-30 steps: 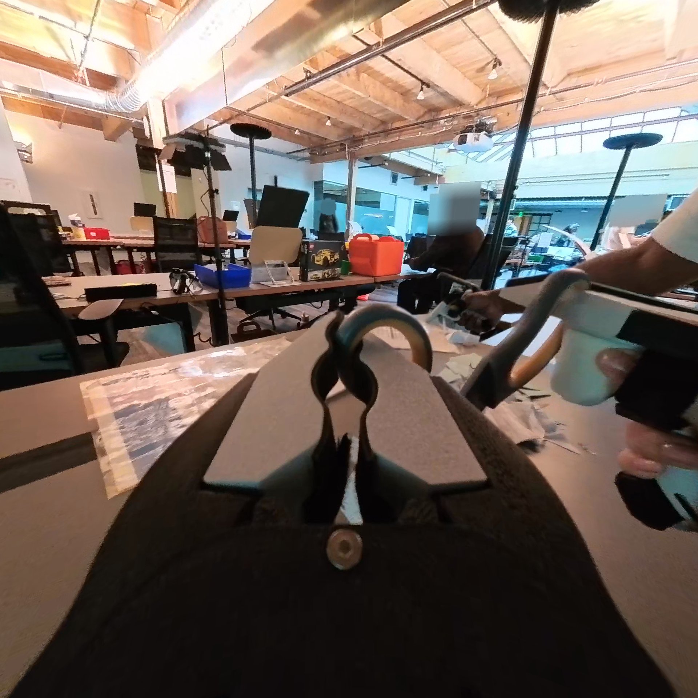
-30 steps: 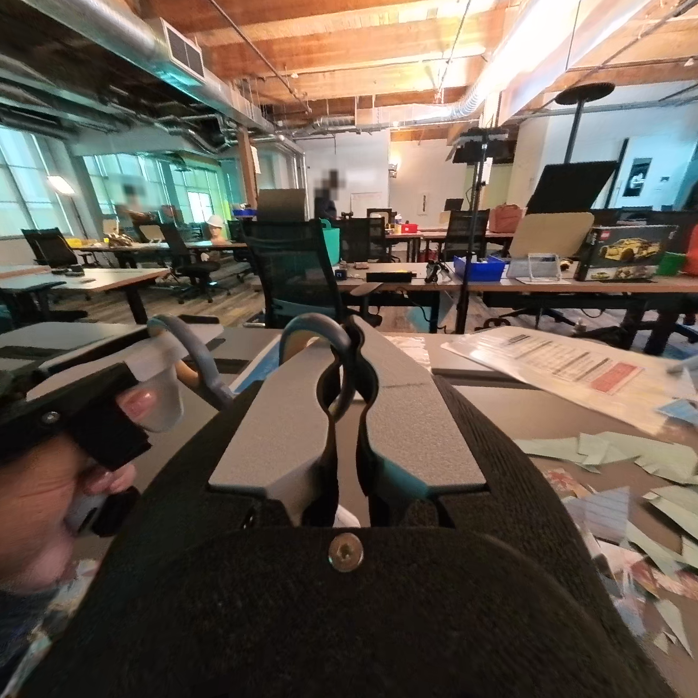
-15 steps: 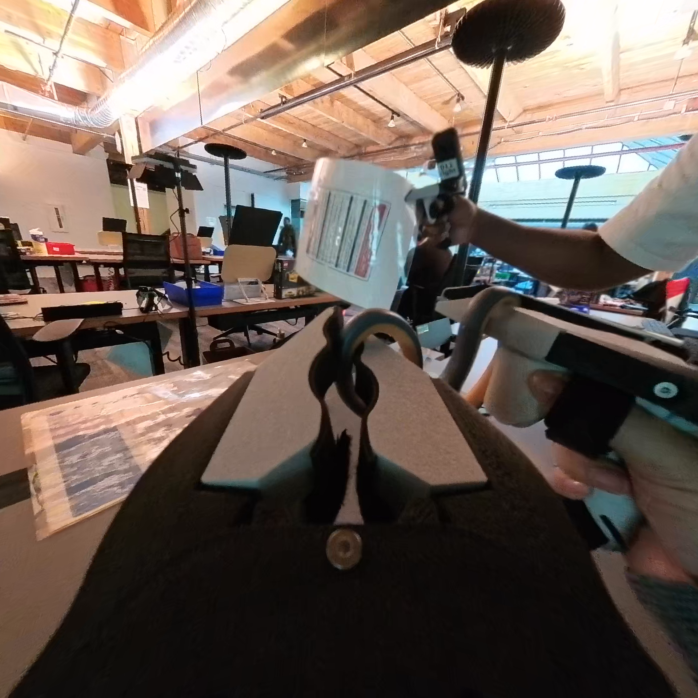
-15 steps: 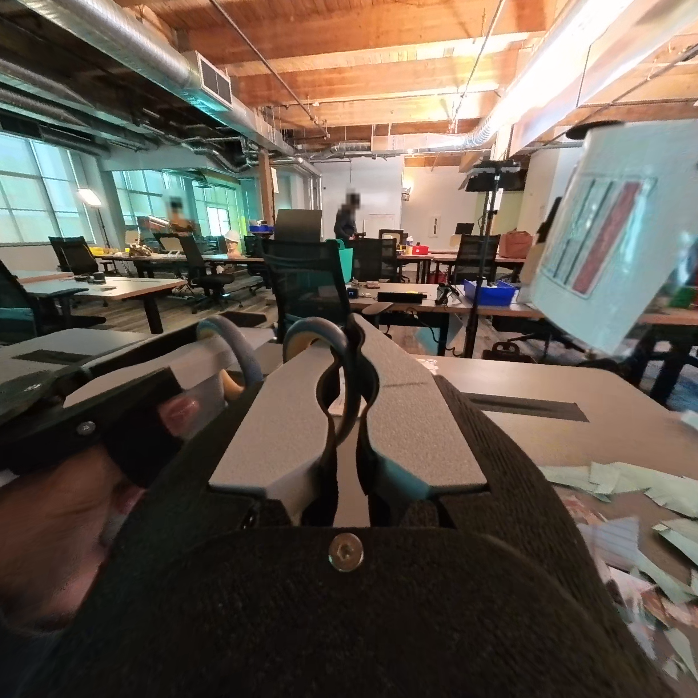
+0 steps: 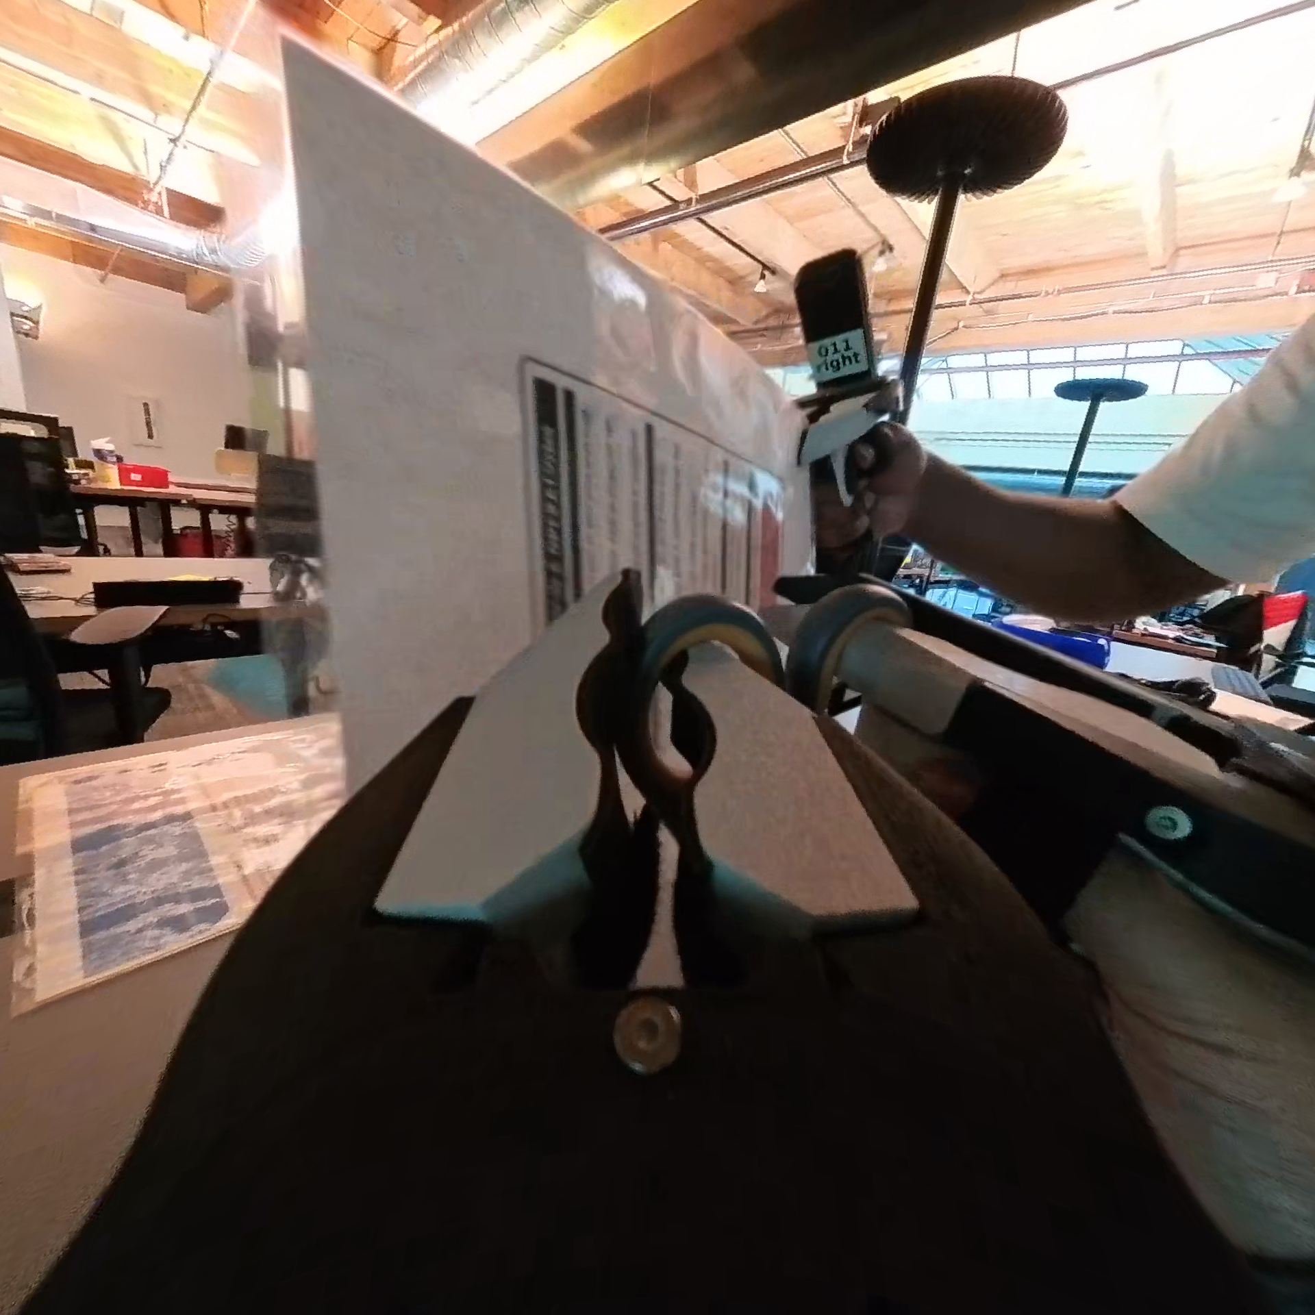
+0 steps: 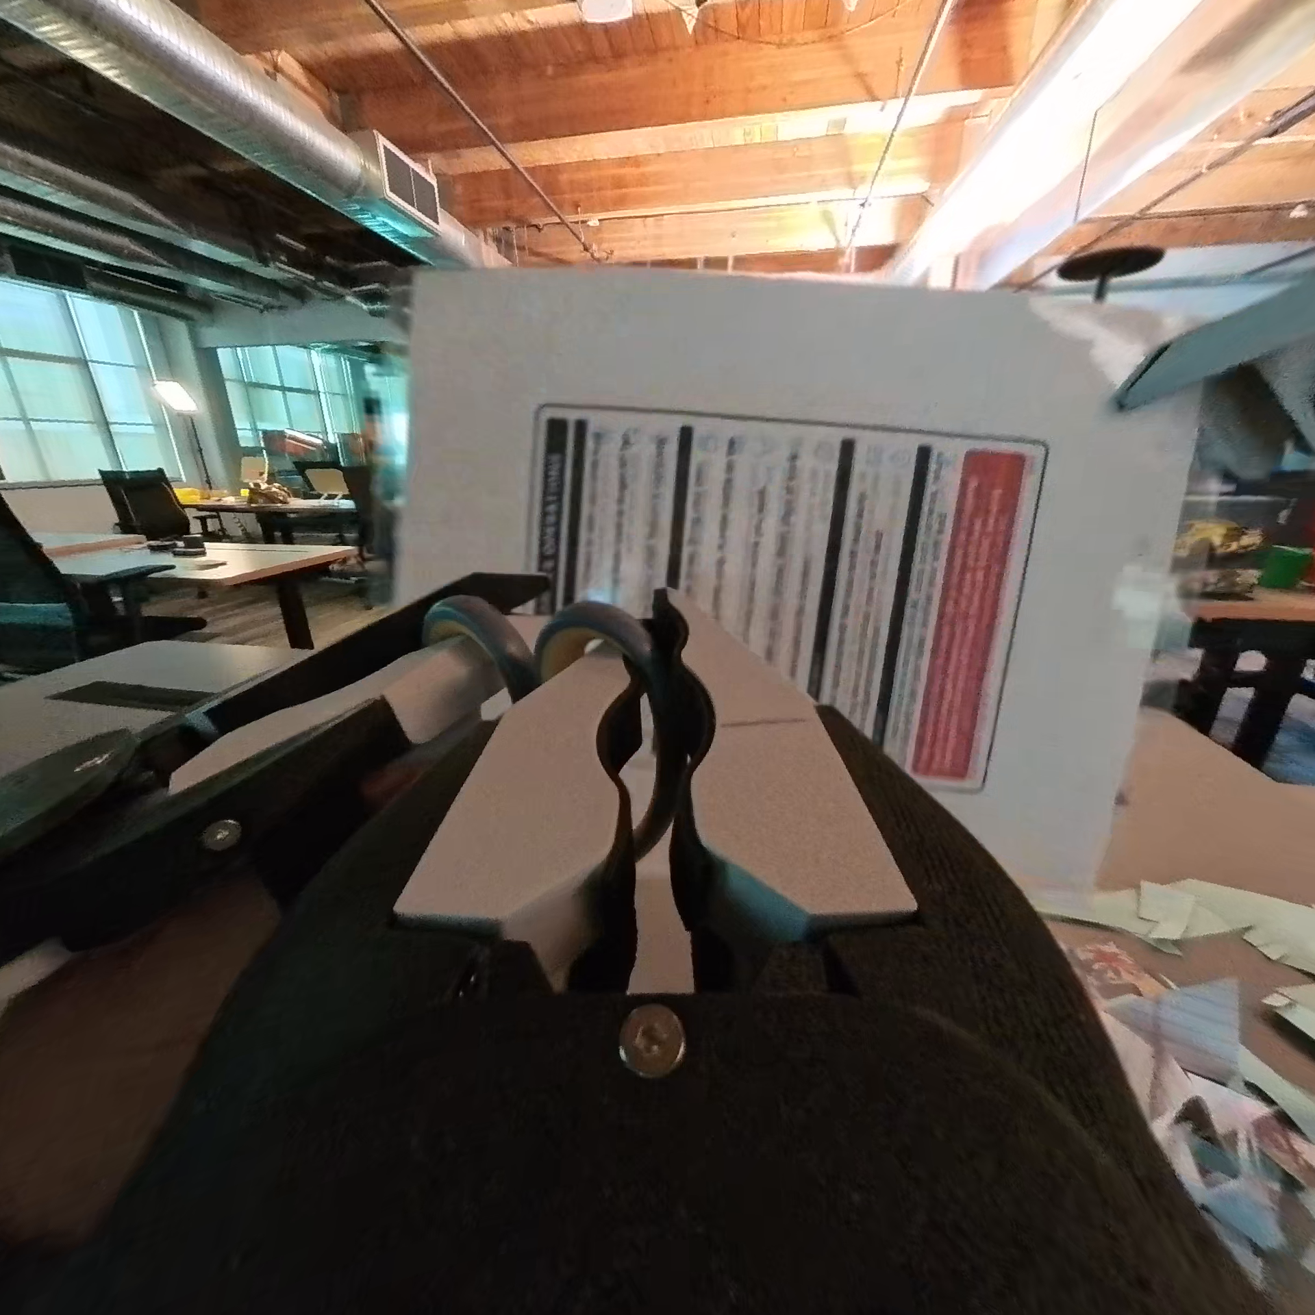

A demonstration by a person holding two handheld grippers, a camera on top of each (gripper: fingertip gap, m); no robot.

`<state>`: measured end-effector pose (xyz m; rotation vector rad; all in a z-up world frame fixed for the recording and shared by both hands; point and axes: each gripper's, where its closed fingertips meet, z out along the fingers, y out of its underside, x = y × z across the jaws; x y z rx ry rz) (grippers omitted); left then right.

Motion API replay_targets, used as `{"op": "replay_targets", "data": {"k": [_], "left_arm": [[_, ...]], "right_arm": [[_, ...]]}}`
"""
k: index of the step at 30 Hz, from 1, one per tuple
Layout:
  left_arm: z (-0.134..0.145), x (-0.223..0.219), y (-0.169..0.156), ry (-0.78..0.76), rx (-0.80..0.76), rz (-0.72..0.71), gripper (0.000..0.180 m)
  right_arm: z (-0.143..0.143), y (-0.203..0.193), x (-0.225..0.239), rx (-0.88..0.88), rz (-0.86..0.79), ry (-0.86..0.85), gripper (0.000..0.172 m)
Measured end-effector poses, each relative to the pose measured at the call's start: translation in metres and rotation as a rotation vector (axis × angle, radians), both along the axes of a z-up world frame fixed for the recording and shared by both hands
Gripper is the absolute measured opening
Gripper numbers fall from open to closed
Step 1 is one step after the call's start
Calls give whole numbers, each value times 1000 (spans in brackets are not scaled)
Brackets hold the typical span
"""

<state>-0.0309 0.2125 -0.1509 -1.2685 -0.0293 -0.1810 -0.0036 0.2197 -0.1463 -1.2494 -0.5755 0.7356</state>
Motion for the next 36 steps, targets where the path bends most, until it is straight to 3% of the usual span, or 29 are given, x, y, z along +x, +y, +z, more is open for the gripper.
{"op": "replay_targets", "data": {"k": [3, 9, 18, 22, 27, 36], "left_arm": [[4, 4, -2, 53, 6, -14, 1], [21, 14, -12, 317, 16, -26, 0], [10, 3, -16, 388, -38, -55, 0], [7, -6, -16, 370, -41, -9, 0], [10, -42, -22, 229, -27, 42, 0], [-25, -63, -13, 170, -113, 127, 0]], "right_arm": [[3, -3, 3, 11, 25, 1, 0], [17, -16, 12, 68, 68, 7, 0], [12, -10, 14, 67, 62, -13, 0], [6, 2, 21, 43, 28, -8, 0], [-1, 24, 39, -18, 0, 33, 0], [-30, 40, 23, -57, -4, -53, 0]]}}
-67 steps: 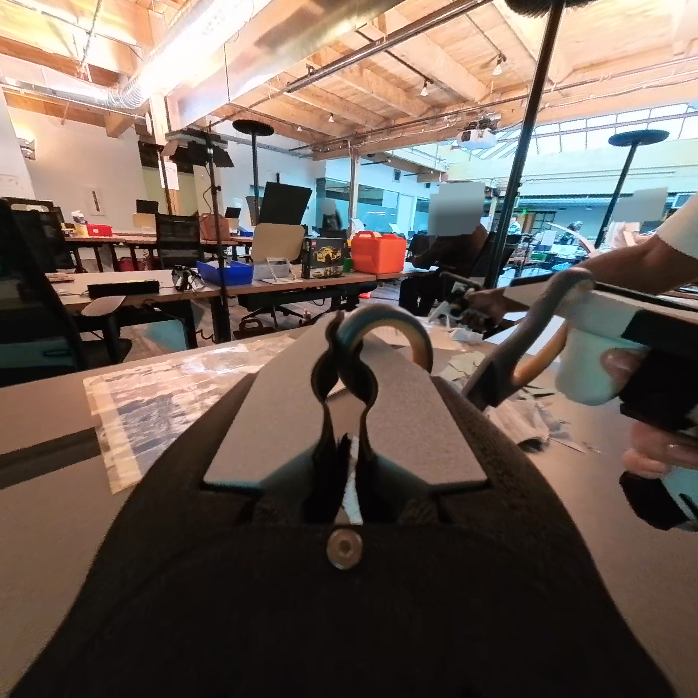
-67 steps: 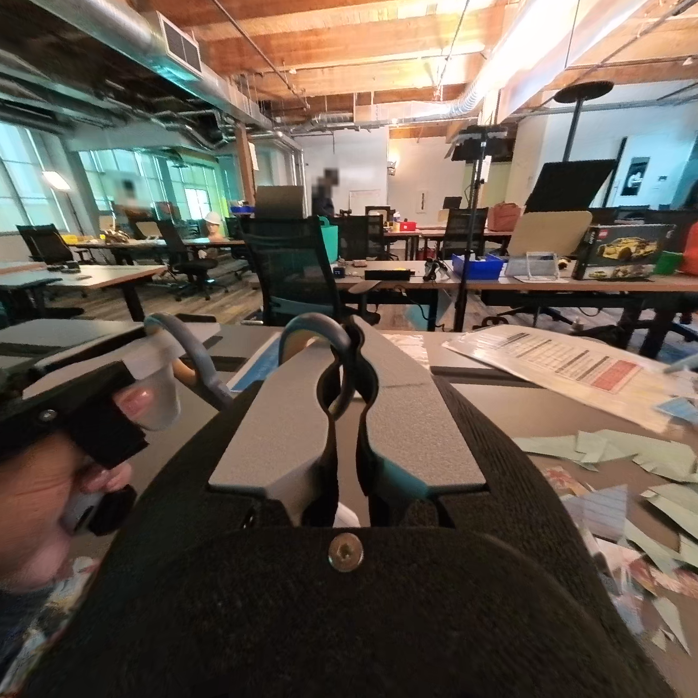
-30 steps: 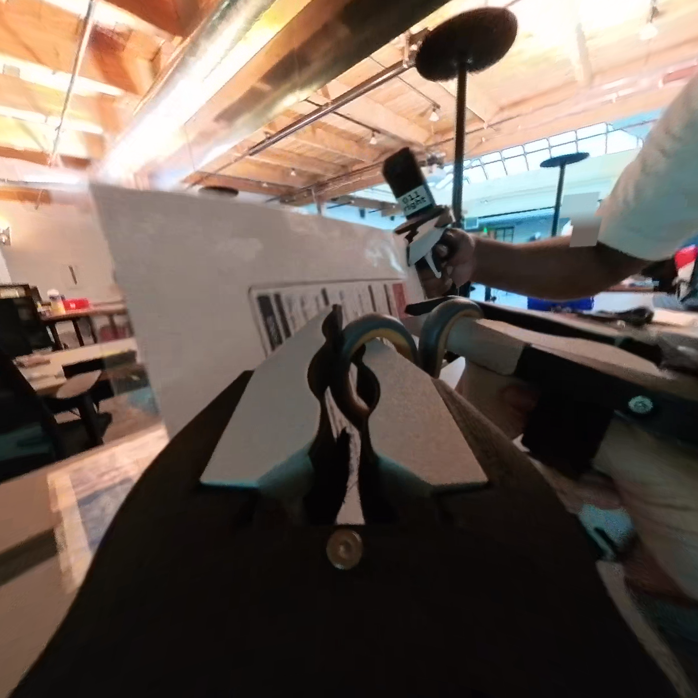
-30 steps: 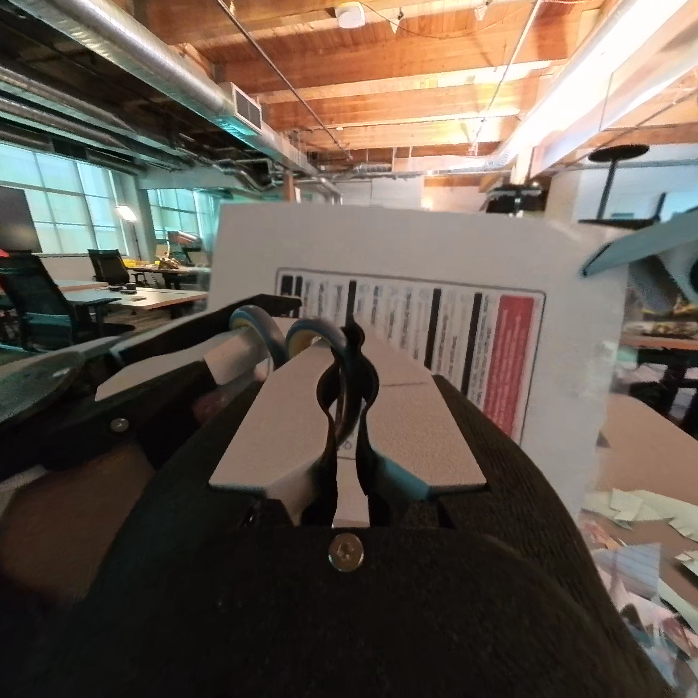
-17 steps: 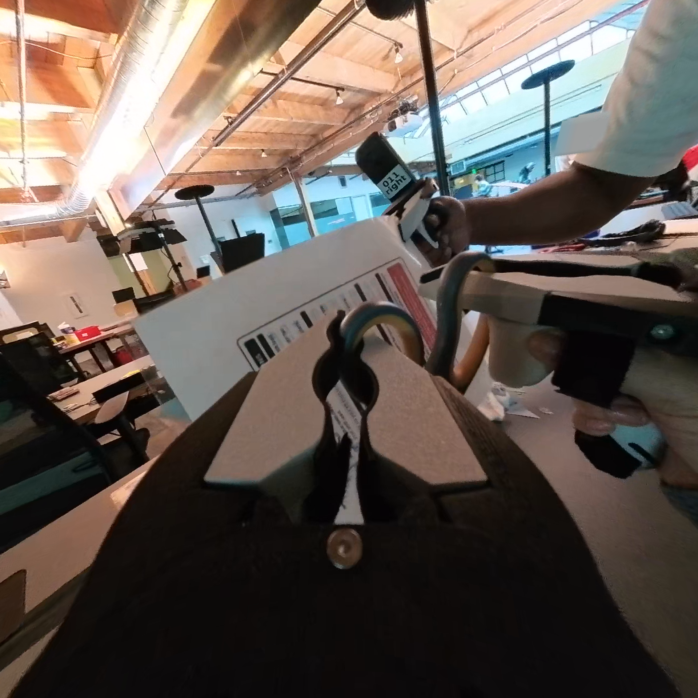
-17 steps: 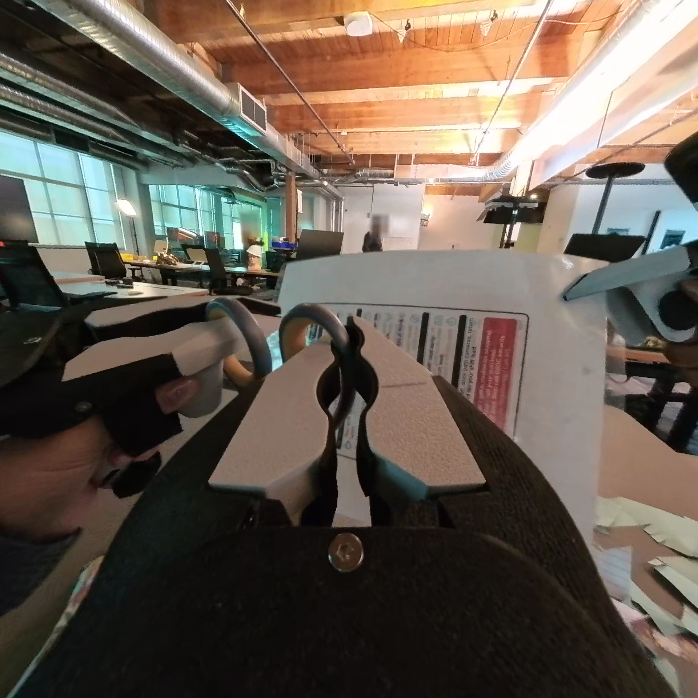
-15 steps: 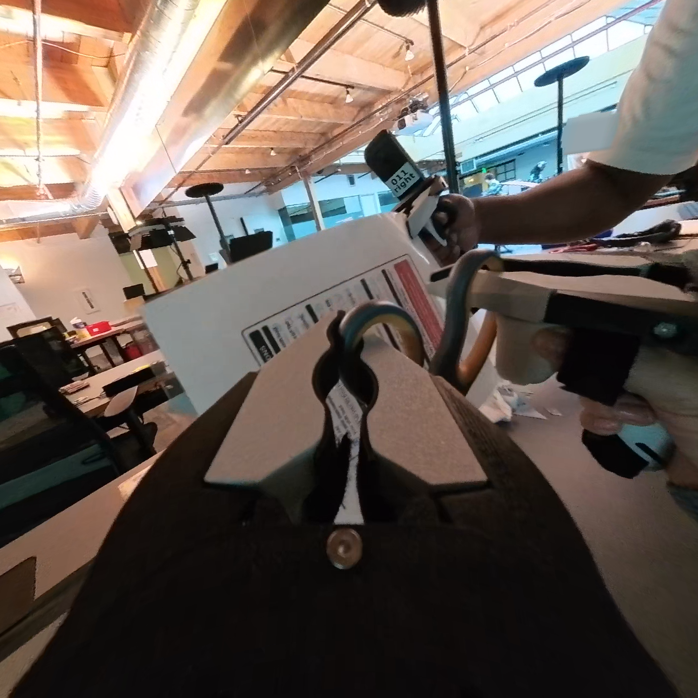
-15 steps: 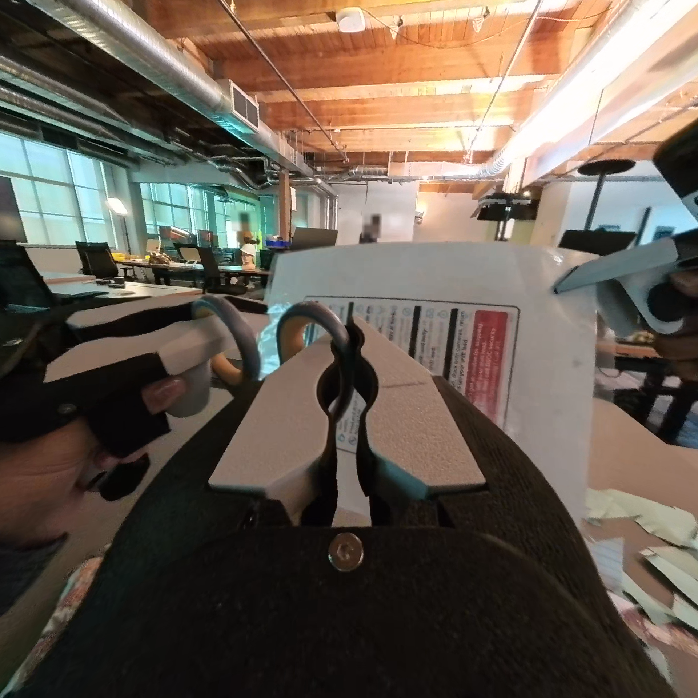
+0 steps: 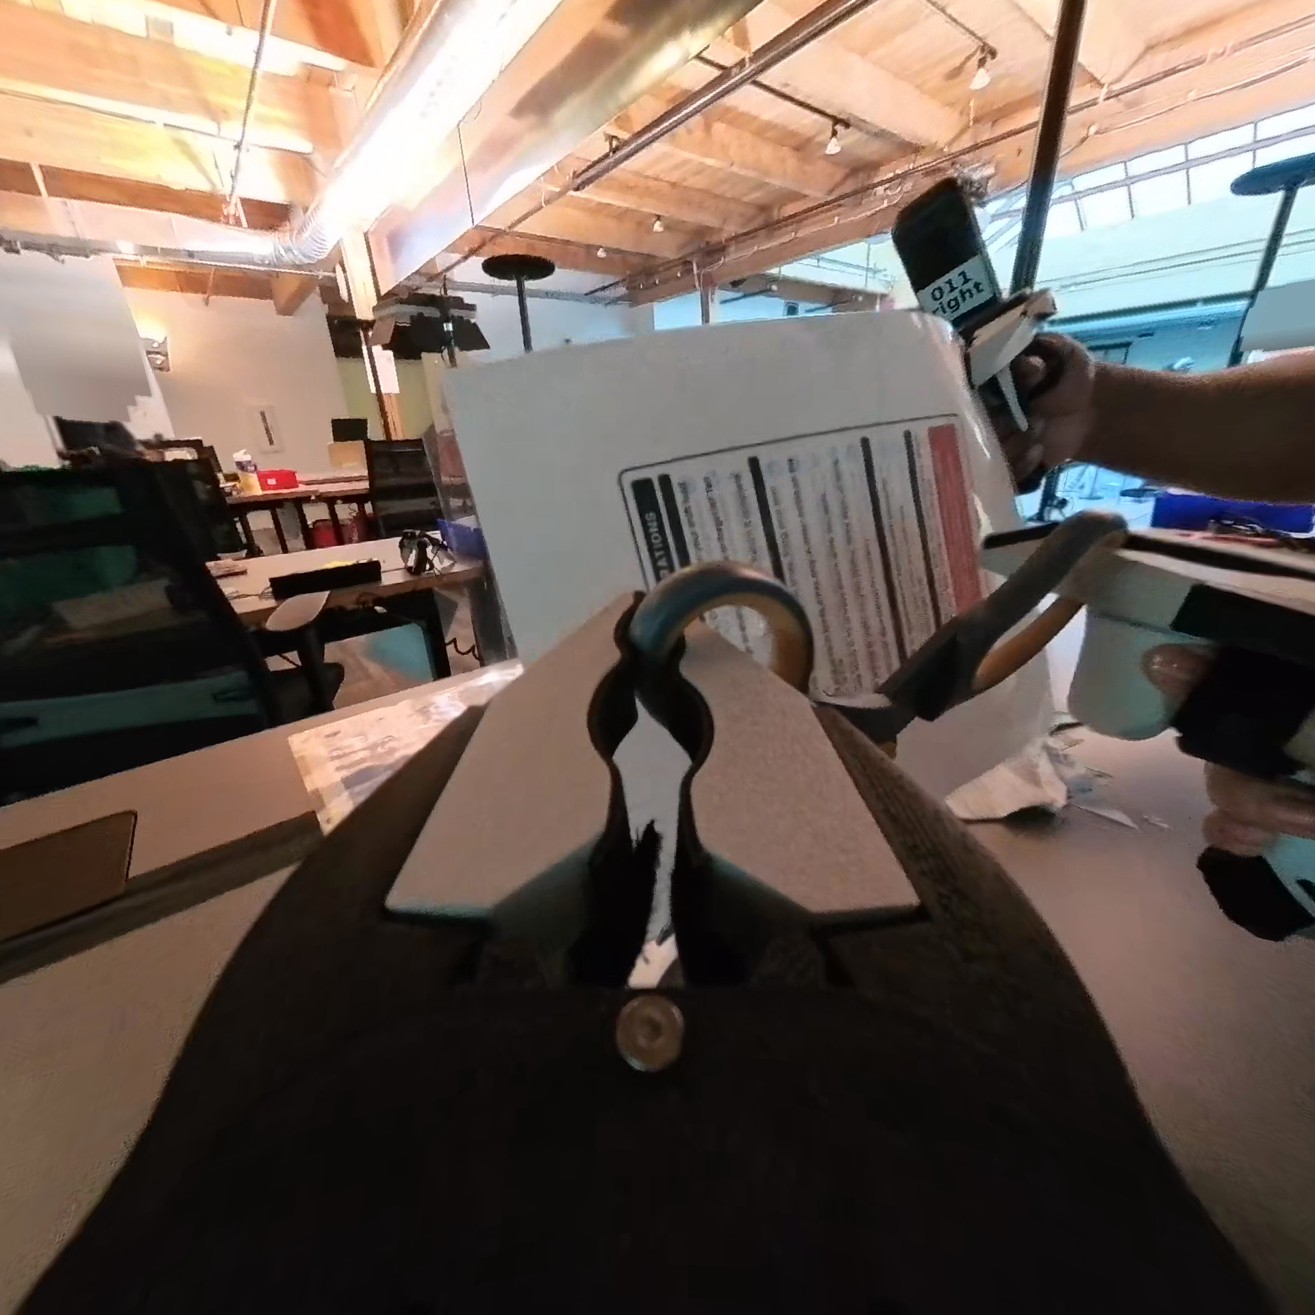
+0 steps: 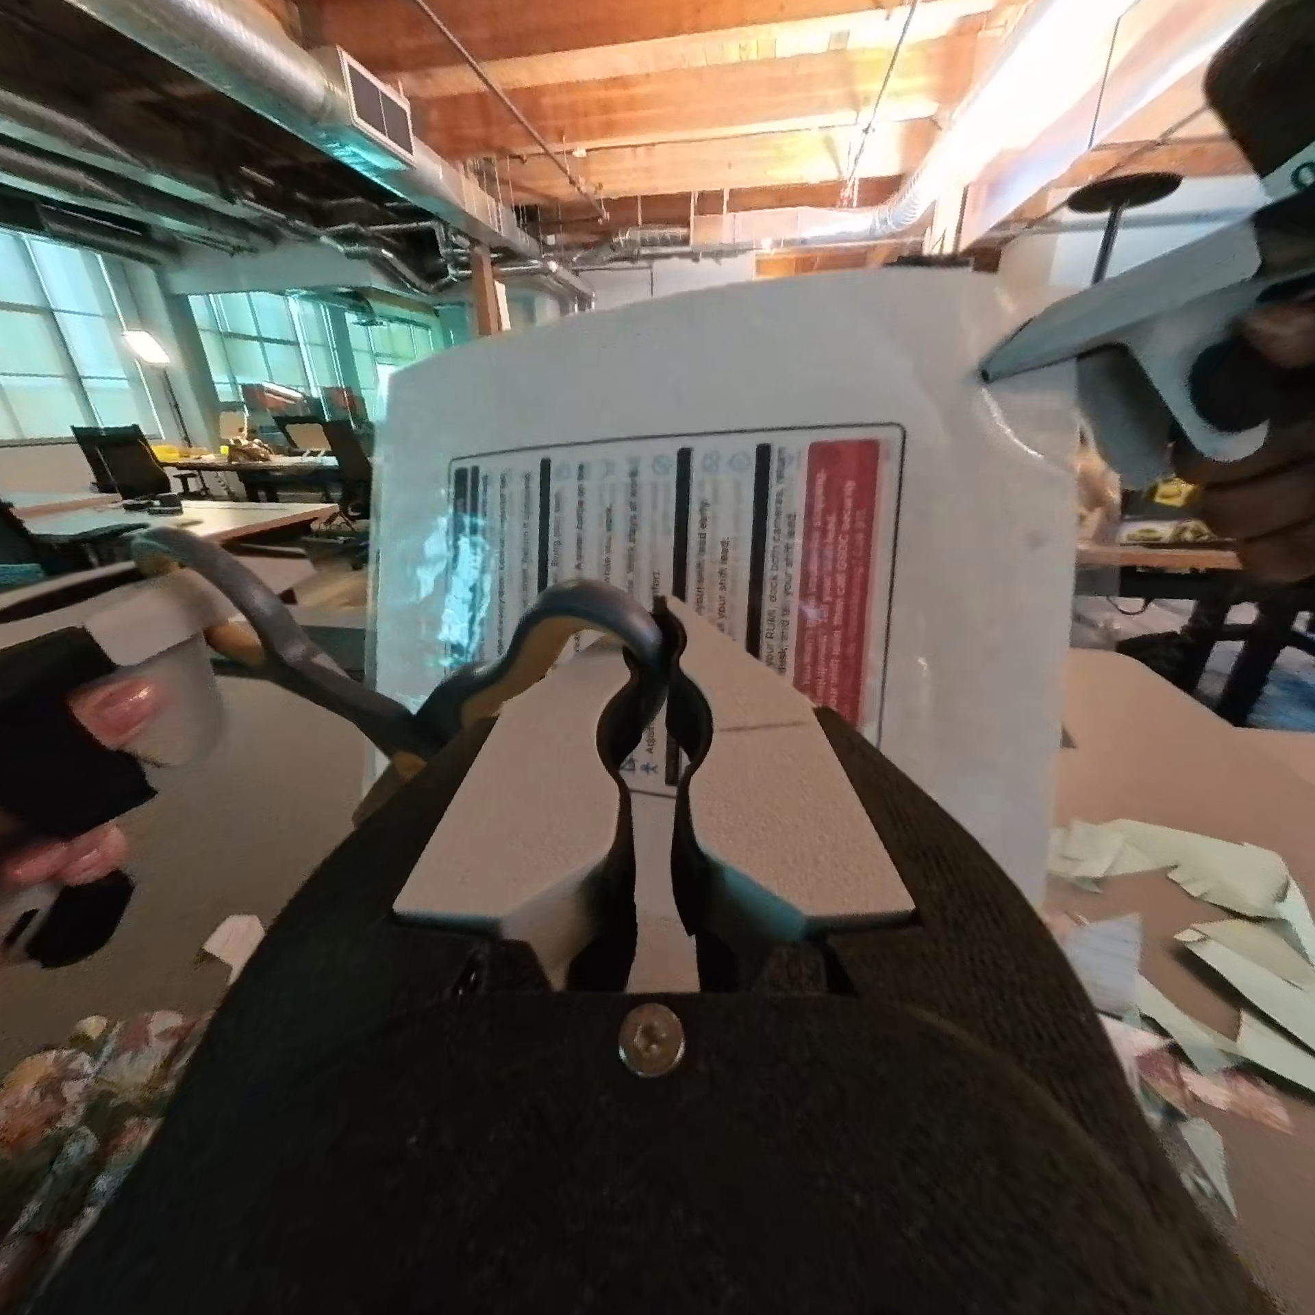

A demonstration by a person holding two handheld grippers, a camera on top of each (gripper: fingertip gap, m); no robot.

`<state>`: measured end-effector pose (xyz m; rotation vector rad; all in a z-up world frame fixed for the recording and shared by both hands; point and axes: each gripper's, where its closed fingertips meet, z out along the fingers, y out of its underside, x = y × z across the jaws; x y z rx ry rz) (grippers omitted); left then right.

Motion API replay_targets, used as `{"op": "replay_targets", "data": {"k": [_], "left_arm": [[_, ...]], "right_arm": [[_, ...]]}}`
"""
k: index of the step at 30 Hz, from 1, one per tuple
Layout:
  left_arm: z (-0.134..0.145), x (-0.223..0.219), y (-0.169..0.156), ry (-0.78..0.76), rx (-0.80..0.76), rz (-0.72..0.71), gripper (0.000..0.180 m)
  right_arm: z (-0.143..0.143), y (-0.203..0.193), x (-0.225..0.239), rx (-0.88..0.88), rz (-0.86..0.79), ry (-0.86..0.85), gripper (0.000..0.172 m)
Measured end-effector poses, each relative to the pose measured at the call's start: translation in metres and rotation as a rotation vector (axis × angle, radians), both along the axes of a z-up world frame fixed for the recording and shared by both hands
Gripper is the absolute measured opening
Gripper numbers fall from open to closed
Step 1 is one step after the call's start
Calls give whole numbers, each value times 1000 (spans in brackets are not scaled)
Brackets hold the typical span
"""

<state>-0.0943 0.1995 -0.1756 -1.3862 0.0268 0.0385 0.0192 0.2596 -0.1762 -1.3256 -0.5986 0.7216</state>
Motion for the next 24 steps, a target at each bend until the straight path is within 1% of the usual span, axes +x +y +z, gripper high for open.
{"op": "replay_targets", "data": {"k": [4, 8, 15, 24], "left_arm": [[-6, -4, -2, -13, -11, 26, 0], [-10, -10, -3, -60, -15, 23, 0], [-13, -11, -10, -77, 0, 17, 0], [-19, -10, -7, -102, -23, 6, 0]], "right_arm": [[-5, 0, -5, -14, 16, -7, 0], [-7, -5, -13, -12, 38, -24, 0], [-8, -13, -22, -30, 82, -16, 0], [-12, -16, -28, -62, 111, 3, 0]]}}
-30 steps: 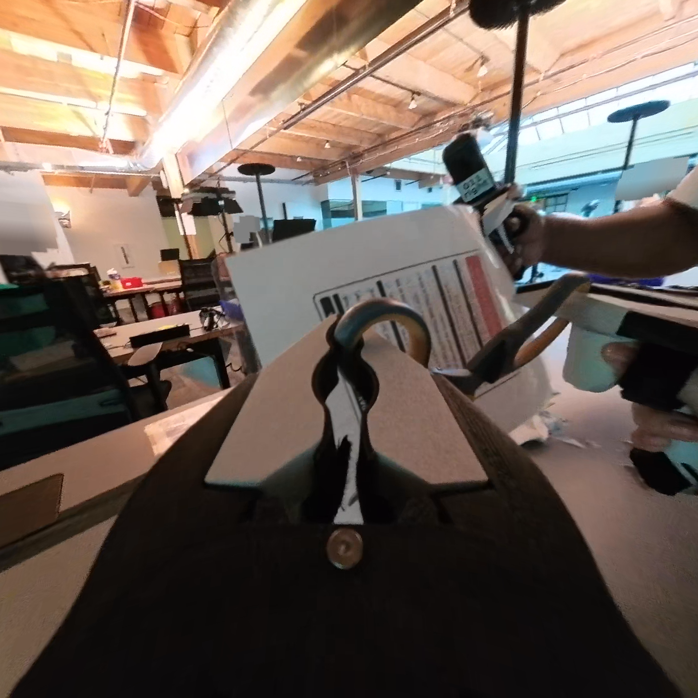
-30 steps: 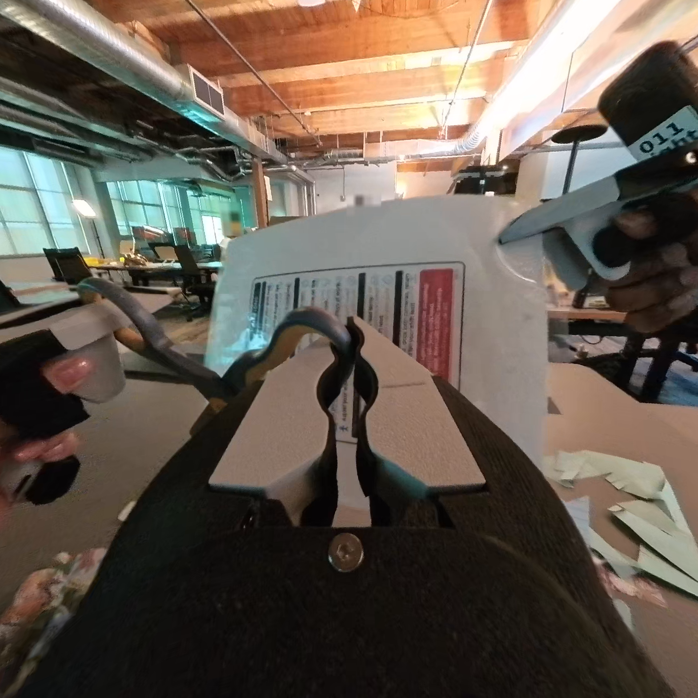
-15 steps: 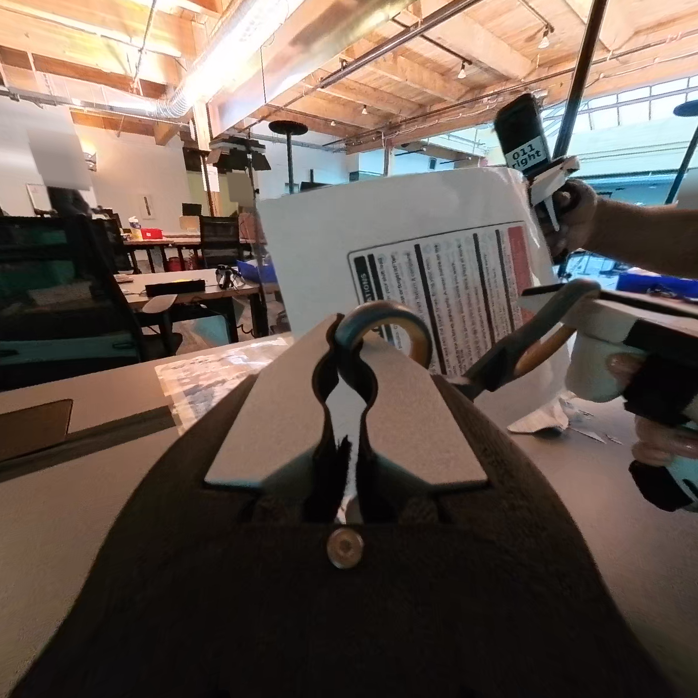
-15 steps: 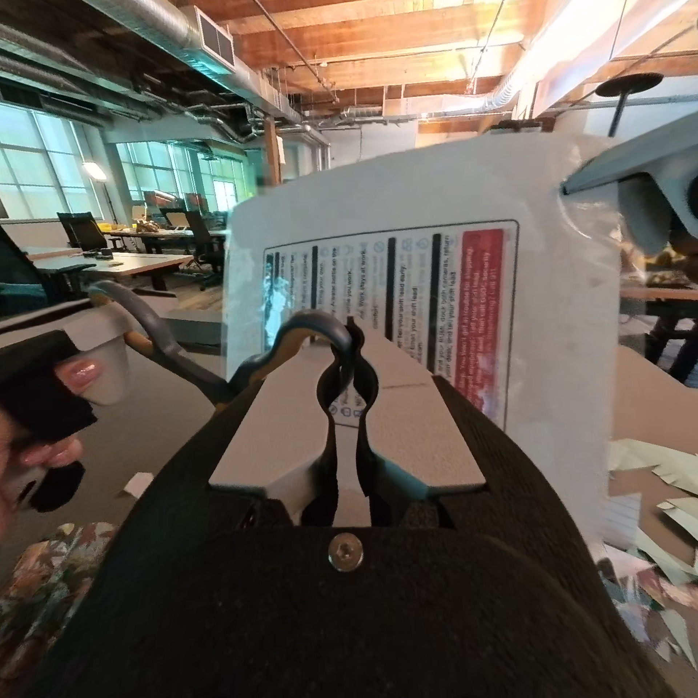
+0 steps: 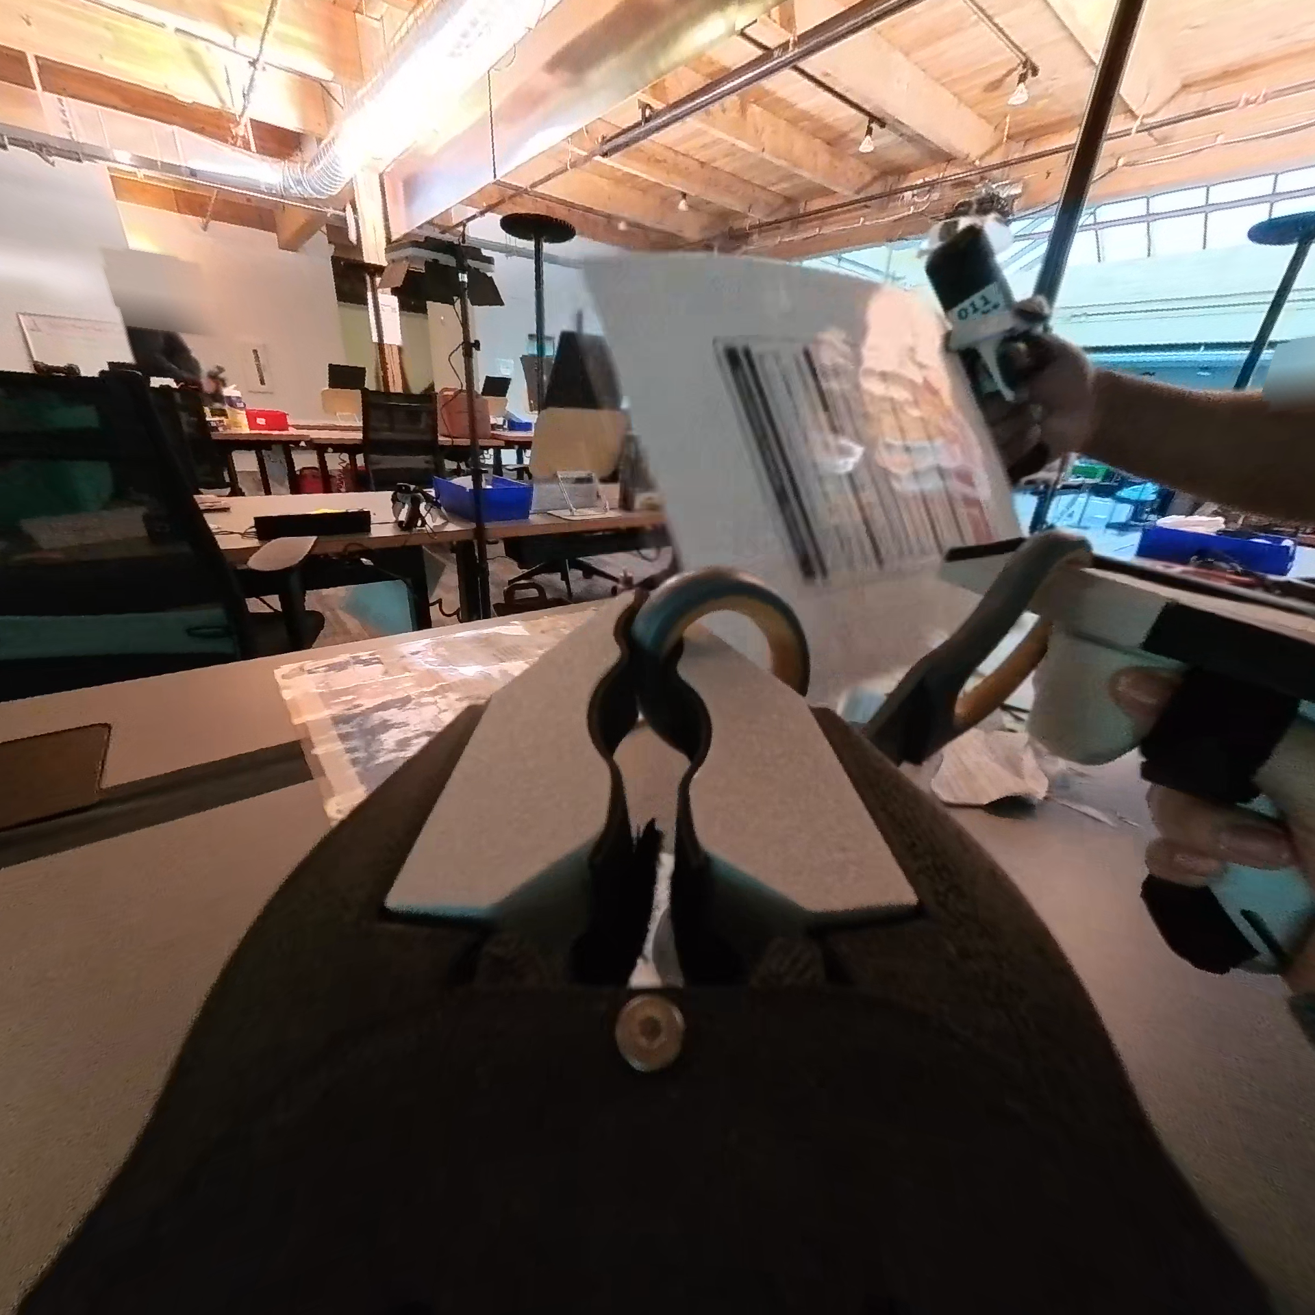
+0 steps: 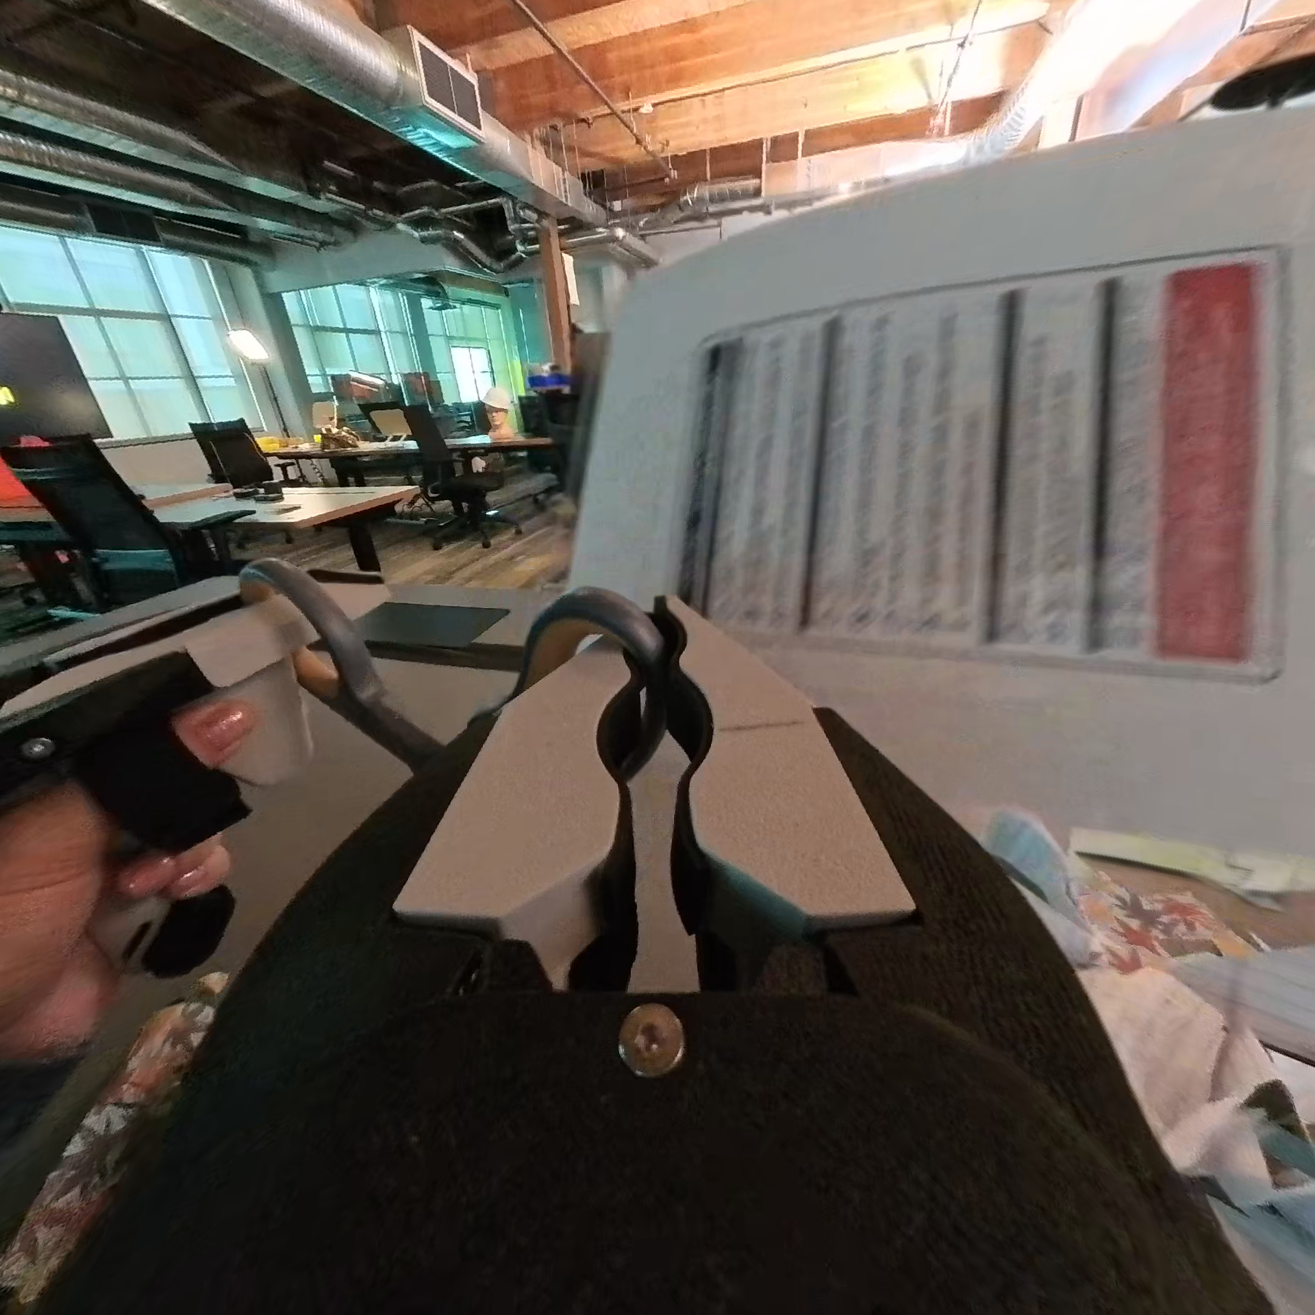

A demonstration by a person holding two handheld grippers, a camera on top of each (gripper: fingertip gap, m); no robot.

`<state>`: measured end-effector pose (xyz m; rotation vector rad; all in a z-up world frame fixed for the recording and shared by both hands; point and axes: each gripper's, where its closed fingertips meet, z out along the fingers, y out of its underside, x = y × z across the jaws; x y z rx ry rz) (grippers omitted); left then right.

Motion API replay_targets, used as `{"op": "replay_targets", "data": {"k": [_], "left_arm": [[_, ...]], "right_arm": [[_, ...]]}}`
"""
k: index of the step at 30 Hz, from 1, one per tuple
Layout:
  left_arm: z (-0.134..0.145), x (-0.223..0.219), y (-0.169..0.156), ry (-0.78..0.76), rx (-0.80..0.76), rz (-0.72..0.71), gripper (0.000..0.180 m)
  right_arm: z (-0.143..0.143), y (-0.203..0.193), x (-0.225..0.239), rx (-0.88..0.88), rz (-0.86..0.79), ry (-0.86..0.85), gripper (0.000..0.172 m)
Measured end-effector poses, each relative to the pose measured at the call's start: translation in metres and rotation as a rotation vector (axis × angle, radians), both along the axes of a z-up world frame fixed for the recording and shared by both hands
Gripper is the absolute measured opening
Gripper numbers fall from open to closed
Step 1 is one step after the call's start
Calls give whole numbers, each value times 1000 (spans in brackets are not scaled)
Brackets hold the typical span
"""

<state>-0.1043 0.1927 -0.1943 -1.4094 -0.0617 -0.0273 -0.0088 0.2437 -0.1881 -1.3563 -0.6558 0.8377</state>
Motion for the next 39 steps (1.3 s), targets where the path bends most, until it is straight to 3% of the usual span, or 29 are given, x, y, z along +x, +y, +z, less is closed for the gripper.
{"op": "replay_targets", "data": {"k": [23, 28, 39], "left_arm": [[23, 33, 2, -2, 56, -71, 0], [38, 50, -1, 56, 79, -85, 0], [46, 60, -3, 64, 113, -48, 0]], "right_arm": [[31, -37, -13, 110, 41, 22, 0], [36, -45, -17, 126, 57, 20, 0], [44, -48, -10, 130, 16, 65, 0]]}}
